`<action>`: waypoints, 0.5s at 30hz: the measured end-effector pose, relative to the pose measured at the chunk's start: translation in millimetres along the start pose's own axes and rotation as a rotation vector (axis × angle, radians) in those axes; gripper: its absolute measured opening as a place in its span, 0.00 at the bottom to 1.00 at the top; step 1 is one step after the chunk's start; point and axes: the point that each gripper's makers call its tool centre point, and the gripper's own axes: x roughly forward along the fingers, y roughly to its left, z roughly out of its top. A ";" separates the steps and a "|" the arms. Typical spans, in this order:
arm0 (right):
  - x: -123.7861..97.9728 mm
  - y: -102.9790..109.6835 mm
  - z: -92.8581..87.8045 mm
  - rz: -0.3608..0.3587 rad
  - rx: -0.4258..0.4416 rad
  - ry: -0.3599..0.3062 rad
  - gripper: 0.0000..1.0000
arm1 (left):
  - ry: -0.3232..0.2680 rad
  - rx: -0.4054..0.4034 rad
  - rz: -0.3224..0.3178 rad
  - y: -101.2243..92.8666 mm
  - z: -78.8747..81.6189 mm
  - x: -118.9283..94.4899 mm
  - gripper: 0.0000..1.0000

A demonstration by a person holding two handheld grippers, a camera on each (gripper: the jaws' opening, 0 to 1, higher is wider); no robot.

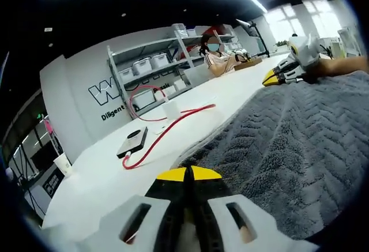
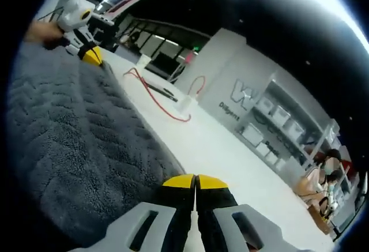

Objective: Open the folded towel by lifting each exposed corner and separating the folded layers until the towel lies flat within the target outline without major curled edges

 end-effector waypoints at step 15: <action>14.4 -3.1 1.8 0.033 0.095 -0.059 0.00 | 0.001 -0.091 0.021 22.4 -7.4 14.4 0.01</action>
